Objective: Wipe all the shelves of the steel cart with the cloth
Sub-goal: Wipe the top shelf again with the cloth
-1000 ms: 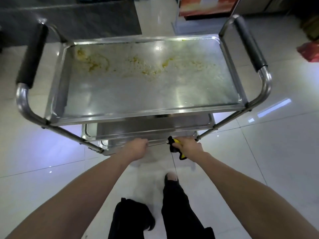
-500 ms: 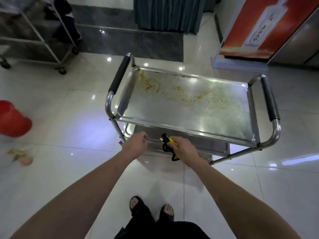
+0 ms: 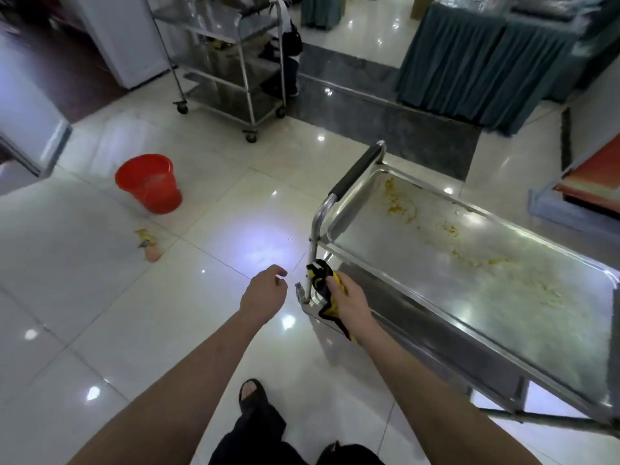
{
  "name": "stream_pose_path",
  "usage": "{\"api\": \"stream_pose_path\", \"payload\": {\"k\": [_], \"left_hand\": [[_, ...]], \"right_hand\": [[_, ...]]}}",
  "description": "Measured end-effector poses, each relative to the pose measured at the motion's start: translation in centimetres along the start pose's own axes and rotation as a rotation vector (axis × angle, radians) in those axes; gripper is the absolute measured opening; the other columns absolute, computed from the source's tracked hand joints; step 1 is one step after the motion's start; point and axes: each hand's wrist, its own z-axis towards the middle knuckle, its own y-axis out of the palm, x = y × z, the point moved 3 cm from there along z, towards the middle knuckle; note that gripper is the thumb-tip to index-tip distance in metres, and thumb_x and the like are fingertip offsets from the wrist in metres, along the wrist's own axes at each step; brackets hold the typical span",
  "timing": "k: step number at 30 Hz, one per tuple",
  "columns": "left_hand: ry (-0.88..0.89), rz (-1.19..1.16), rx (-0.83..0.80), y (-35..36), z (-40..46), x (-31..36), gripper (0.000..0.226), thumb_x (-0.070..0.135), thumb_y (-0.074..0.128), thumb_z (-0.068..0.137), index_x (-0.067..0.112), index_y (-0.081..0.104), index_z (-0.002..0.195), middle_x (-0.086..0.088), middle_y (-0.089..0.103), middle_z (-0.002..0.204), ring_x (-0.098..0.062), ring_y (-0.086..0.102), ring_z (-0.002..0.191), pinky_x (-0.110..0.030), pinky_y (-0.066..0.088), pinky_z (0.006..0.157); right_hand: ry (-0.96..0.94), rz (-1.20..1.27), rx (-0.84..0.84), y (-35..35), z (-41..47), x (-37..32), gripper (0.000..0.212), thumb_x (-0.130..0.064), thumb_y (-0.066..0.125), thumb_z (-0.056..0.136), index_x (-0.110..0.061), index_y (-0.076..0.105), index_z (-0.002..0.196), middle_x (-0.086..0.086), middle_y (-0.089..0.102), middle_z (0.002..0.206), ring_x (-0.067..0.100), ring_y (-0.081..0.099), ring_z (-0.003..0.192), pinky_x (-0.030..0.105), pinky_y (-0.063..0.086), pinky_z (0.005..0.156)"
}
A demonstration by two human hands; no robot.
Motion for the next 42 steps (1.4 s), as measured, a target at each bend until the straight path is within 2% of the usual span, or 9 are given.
{"api": "stream_pose_path", "payload": {"k": [8, 11, 13, 20, 24, 30, 34, 38, 42], "left_hand": [[0.032, -0.249, 0.14, -9.1, 8.7, -2.4, 0.024, 0.017, 0.045, 0.101, 0.026, 0.061, 0.117, 0.005, 0.061, 0.104, -0.013, 0.059, 0.073, -0.026, 0.047, 0.061], [0.014, -0.325, 0.191, -14.2, 13.1, -4.3, 0.025, 0.017, 0.046, 0.101, 0.027, 0.063, 0.117, 0.005, 0.063, 0.105, -0.011, 0.06, 0.076, -0.025, 0.046, 0.06], [0.0, -0.336, 0.214, -17.3, 15.6, -5.6, 0.025, 0.016, 0.047, 0.1, 0.026, 0.063, 0.116, 0.006, 0.064, 0.104, -0.012, 0.06, 0.074, -0.025, 0.045, 0.059], [0.019, -0.297, 0.148, -21.1, 23.5, -6.1, 0.024, 0.014, 0.046, 0.1, 0.025, 0.062, 0.116, 0.004, 0.063, 0.102, -0.013, 0.058, 0.07, -0.025, 0.044, 0.058], [0.06, -0.267, 0.094, -21.8, 30.9, -3.4, 0.027, 0.012, 0.045, 0.099, 0.023, 0.062, 0.117, 0.007, 0.061, 0.1, -0.012, 0.058, 0.069, -0.026, 0.045, 0.057], [0.104, -0.113, 0.042, -22.5, 44.9, 2.7, 0.029, 0.013, 0.043, 0.096, 0.027, 0.06, 0.114, 0.008, 0.065, 0.1, -0.012, 0.058, 0.068, -0.025, 0.039, 0.053], [0.107, -0.027, 0.025, -23.3, 54.8, 7.8, 0.029, 0.011, 0.044, 0.094, 0.023, 0.064, 0.112, 0.006, 0.067, 0.095, -0.017, 0.061, 0.075, -0.024, 0.045, 0.062], [0.175, 0.088, -0.001, -23.6, 62.2, 12.7, 0.024, 0.016, 0.046, 0.092, 0.034, 0.06, 0.101, 0.002, 0.07, 0.102, -0.025, 0.064, 0.089, -0.034, 0.054, 0.081], [0.253, 0.148, -0.044, -21.9, 69.1, 19.1, 0.026, 0.017, 0.047, 0.093, 0.028, 0.065, 0.109, 0.0, 0.068, 0.107, -0.025, 0.062, 0.1, -0.035, 0.052, 0.088]], "right_hand": [[0.189, 0.183, 0.028, 9.3, 8.6, -3.2, 0.042, -0.071, 0.053, 0.094, -0.042, 0.069, 0.12, -0.011, 0.071, 0.119, 0.014, 0.068, 0.11, 0.039, 0.051, 0.1], [0.267, 0.511, -0.021, 13.6, 13.2, -5.4, 0.055, -0.08, 0.064, 0.085, -0.028, 0.063, 0.103, 0.008, 0.053, 0.084, 0.027, 0.05, 0.071, 0.039, 0.042, 0.069], [0.265, 0.66, -0.045, 16.3, 15.3, -7.8, 0.055, -0.074, 0.063, 0.091, -0.02, 0.062, 0.098, 0.012, 0.048, 0.079, 0.028, 0.046, 0.066, 0.038, 0.037, 0.061], [0.15, 0.666, 0.026, 19.9, 23.5, -12.4, 0.055, -0.066, 0.056, 0.096, -0.012, 0.062, 0.101, 0.017, 0.05, 0.08, 0.031, 0.05, 0.067, 0.04, 0.042, 0.06], [0.224, 0.562, 0.23, 18.5, 31.2, -12.5, 0.091, -0.08, 0.072, 0.076, -0.01, 0.06, 0.132, 0.021, 0.064, 0.109, 0.04, 0.063, 0.093, 0.049, 0.054, 0.078], [0.24, 0.701, 0.279, 16.3, 44.4, -14.5, 0.068, -0.07, 0.067, 0.088, -0.011, 0.065, 0.122, 0.018, 0.06, 0.094, 0.034, 0.059, 0.08, 0.042, 0.048, 0.067], [0.246, 0.726, 0.283, 13.3, 54.9, -17.7, 0.055, -0.051, 0.058, 0.1, -0.008, 0.062, 0.134, 0.01, 0.066, 0.096, 0.029, 0.064, 0.076, 0.037, 0.05, 0.065], [0.043, 0.27, 0.414, 8.5, 59.9, -23.0, 0.02, -0.031, 0.05, 0.109, -0.021, 0.066, 0.118, -0.004, 0.07, 0.095, 0.01, 0.062, 0.068, 0.025, 0.049, 0.058], [-0.07, -0.025, 0.502, 3.3, 65.3, -24.8, 0.022, -0.04, 0.05, 0.101, -0.04, 0.063, 0.119, -0.009, 0.072, 0.111, 0.017, 0.066, 0.102, 0.035, 0.05, 0.089]]}}
